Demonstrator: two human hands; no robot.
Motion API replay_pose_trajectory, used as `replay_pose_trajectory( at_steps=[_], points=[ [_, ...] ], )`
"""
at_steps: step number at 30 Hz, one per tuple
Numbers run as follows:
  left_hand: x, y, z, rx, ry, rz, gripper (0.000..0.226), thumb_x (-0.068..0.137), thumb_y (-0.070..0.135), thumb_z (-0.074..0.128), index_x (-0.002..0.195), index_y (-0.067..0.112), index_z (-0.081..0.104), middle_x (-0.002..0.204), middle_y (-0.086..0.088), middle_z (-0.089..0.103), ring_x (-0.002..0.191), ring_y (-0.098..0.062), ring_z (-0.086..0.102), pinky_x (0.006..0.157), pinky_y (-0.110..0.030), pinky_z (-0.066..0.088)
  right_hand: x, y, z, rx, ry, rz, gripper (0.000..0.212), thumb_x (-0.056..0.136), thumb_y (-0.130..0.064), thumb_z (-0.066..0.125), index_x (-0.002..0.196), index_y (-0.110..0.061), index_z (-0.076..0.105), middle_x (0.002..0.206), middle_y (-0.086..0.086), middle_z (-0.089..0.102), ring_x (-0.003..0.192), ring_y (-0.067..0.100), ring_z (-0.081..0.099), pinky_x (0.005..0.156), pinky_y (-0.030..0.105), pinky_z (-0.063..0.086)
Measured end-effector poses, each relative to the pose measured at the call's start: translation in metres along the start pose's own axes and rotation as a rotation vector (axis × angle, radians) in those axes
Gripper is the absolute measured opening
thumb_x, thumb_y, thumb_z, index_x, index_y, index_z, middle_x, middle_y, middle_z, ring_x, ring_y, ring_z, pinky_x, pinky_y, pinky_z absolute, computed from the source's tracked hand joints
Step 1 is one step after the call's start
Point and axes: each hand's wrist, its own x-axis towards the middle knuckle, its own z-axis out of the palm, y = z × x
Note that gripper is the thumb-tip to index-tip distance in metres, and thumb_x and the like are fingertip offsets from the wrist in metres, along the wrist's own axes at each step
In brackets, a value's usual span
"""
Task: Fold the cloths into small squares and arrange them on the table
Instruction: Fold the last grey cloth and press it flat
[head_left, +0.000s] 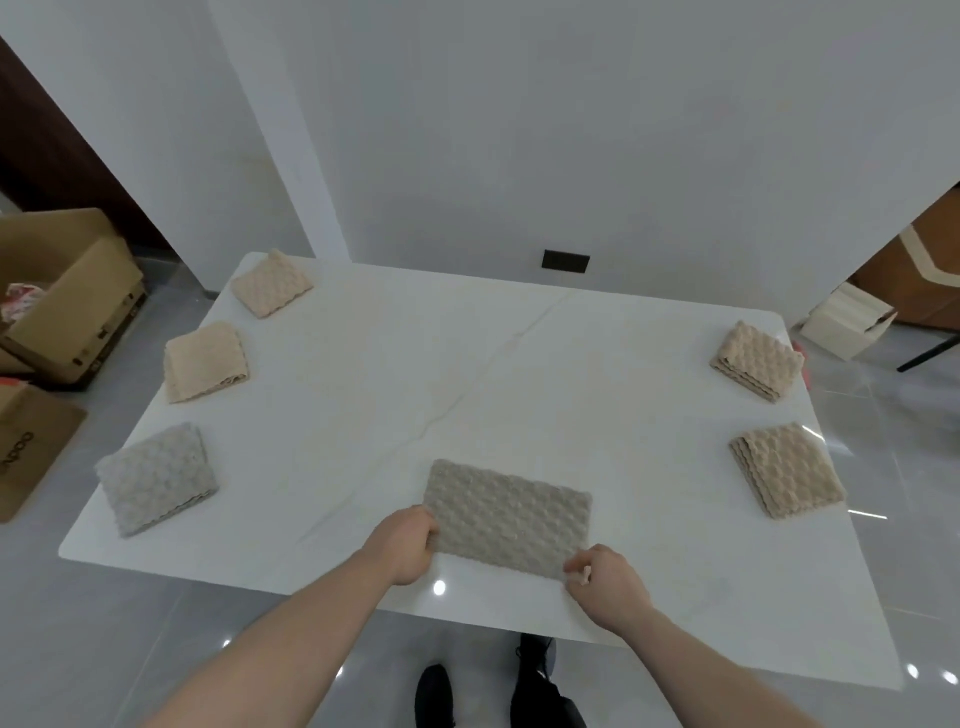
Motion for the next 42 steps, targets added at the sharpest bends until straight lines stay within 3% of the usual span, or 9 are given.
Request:
replay_pose_trajectory(
  at_steps=[6, 12, 17, 21, 25, 28, 34, 37, 42],
  points=[
    [0.003, 0.028, 0.002, 0.119, 0.032, 0.108, 0.035, 0.090, 0.021, 0.054, 0.125, 0.018, 0.061, 0.135, 0.001, 0.049, 0.125, -0.023, 0.043, 0.096, -0.035, 0.047, -0.006, -0.002, 0.007, 0.268, 0.183, 0.116, 0.031, 0.090, -0.030, 0.066, 0.120, -0.024, 0.068, 0.122, -0.004, 0.064, 0.091, 0.011, 0.065, 0.087, 0.031, 0.052],
    [0.007, 0.072, 0.018, 0.126, -0.083, 0.186, 0.062, 0.090, 0.017, 0.055, 0.150, 0.024, 0.041, 0.166, 0.003, 0.016, 0.150, -0.026, 0.021, 0.116, -0.045, 0.036, 0.003, -0.010, 0.001, 0.465, 0.212, 0.238, 0.072, 0.088, -0.031, 0.069, 0.151, -0.012, 0.041, 0.143, 0.006, 0.054, 0.122, 0.025, 0.059, 0.099, 0.036, 0.048],
    [0.016, 0.087, 0.033, 0.139, -0.149, 0.134, 0.076, 0.089, 0.019, 0.054, 0.159, 0.025, 0.024, 0.169, 0.001, 0.006, 0.154, -0.028, 0.010, 0.124, -0.044, 0.025, 0.024, -0.017, 0.002, 0.730, 0.196, 0.331, 0.084, 0.087, -0.028, 0.072, 0.156, -0.009, 0.028, 0.141, 0.008, 0.057, 0.120, 0.028, 0.061, 0.099, 0.038, 0.051],
    [0.019, 0.088, 0.043, 0.134, -0.155, 0.134, 0.081, 0.086, 0.024, 0.057, 0.159, 0.024, 0.021, 0.167, -0.001, 0.012, 0.153, -0.026, 0.011, 0.123, -0.038, 0.022, 0.038, -0.020, 0.008, 0.935, 0.156, 0.403, 0.073, 0.083, -0.028, 0.077, 0.145, -0.010, 0.043, 0.118, 0.007, 0.069, 0.099, 0.024, 0.070, 0.078, 0.036, 0.060],
    [0.020, 0.084, 0.038, 0.006, -0.144, 0.128, 0.079, 0.087, 0.025, 0.055, 0.159, 0.030, 0.025, 0.168, 0.007, 0.016, 0.153, -0.021, 0.013, 0.124, -0.037, 0.019, 0.040, -0.022, -0.003, 1.017, 0.173, 0.338, 0.019, 0.085, -0.017, 0.074, 0.098, -0.005, 0.069, 0.081, 0.000, 0.068, 0.071, 0.015, 0.064, 0.059, 0.025, 0.048],
    [0.016, 0.074, 0.034, -0.082, -0.147, 0.151, 0.075, 0.087, 0.020, 0.055, 0.158, 0.030, 0.031, 0.168, 0.011, 0.017, 0.154, -0.016, 0.013, 0.125, -0.034, 0.017, 0.041, -0.026, -0.009, 1.045, 0.203, 0.244, 0.017, 0.082, -0.015, 0.072, 0.071, -0.012, 0.060, 0.064, -0.001, 0.054, 0.059, 0.016, 0.052, 0.055, 0.027, 0.043],
    [0.012, 0.068, 0.036, -0.351, -0.030, 0.138, 0.056, 0.084, 0.013, 0.058, 0.138, 0.030, 0.060, 0.154, 0.017, 0.043, 0.142, -0.005, 0.040, 0.117, -0.020, 0.030, 0.032, -0.053, -0.016, 1.017, 0.240, 0.104, 0.009, 0.077, -0.017, 0.072, 0.084, -0.014, 0.066, 0.078, 0.003, 0.070, 0.064, 0.018, 0.064, 0.059, 0.033, 0.053],
    [0.012, 0.054, 0.034, -0.562, 0.137, 0.089, 0.047, 0.076, 0.009, 0.059, 0.116, 0.030, 0.071, 0.123, 0.021, 0.065, 0.115, 0.005, 0.059, 0.105, -0.024, 0.048, 0.024, -0.078, -0.018, 0.941, 0.343, -0.002, 0.019, 0.077, -0.013, 0.074, 0.094, -0.020, 0.067, 0.088, 0.000, 0.072, 0.065, 0.011, 0.065, 0.055, 0.020, 0.051],
    [0.014, 0.011, 0.022, -0.717, 0.411, -0.006, 0.039, 0.082, 0.005, 0.056, 0.099, 0.036, 0.072, 0.105, 0.020, 0.070, 0.099, 0.003, 0.064, 0.084, -0.025, 0.058, 0.027, -0.123, -0.002, 0.797, 0.373, -0.219, 0.025, 0.075, -0.012, 0.078, 0.091, -0.028, 0.066, 0.101, -0.011, 0.066, 0.071, 0.003, 0.063, 0.063, 0.014, 0.051]
  ],
)
